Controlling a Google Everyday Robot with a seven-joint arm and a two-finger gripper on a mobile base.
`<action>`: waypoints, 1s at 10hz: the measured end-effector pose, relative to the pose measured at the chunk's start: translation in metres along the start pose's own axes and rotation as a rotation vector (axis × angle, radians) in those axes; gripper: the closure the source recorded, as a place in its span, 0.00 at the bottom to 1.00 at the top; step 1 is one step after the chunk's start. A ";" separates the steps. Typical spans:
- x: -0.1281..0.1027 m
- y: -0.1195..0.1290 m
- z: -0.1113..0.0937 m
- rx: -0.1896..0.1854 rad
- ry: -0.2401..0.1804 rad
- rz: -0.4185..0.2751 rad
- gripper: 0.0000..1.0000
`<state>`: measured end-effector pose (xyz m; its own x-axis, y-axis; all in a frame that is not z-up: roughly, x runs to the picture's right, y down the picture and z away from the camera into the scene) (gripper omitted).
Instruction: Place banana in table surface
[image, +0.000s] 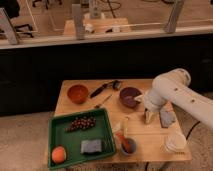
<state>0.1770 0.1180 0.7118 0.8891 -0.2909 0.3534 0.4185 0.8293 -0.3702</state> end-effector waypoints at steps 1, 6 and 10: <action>-0.016 0.003 0.017 -0.003 -0.019 -0.072 0.20; -0.037 0.030 0.096 -0.039 -0.051 -0.230 0.20; -0.037 0.030 0.097 -0.036 -0.056 -0.235 0.20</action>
<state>0.1384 0.1999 0.7706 0.7554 -0.4459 0.4802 0.6197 0.7244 -0.3022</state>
